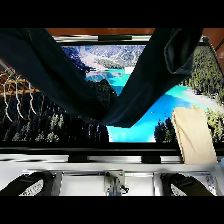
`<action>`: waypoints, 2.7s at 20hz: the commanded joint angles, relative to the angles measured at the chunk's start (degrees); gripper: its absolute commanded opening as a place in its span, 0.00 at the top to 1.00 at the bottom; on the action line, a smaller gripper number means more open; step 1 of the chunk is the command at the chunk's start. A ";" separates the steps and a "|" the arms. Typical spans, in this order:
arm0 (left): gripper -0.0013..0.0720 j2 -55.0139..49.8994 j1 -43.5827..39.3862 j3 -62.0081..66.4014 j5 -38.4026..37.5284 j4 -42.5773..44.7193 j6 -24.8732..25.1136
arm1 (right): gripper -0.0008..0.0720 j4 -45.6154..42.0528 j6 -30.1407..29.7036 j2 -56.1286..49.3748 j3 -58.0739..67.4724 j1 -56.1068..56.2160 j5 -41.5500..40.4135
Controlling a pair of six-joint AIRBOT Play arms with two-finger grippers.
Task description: Fold the shirts.
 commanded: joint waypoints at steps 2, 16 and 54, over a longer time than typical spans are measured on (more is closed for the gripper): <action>0.87 -0.11 0.17 0.11 11.54 -2.91 -0.02 | 0.86 3.67 -3.08 1.79 0.17 -0.02 -13.84; 0.87 -3.89 -0.55 0.28 12.57 -3.72 18.91 | 0.86 16.63 -8.00 -5.14 0.15 9.70 -20.98; 0.00 -14.29 -3.34 -70.93 -24.59 3.80 -16.55 | 0.86 -16.20 1.20 -23.39 0.15 -9.09 22.38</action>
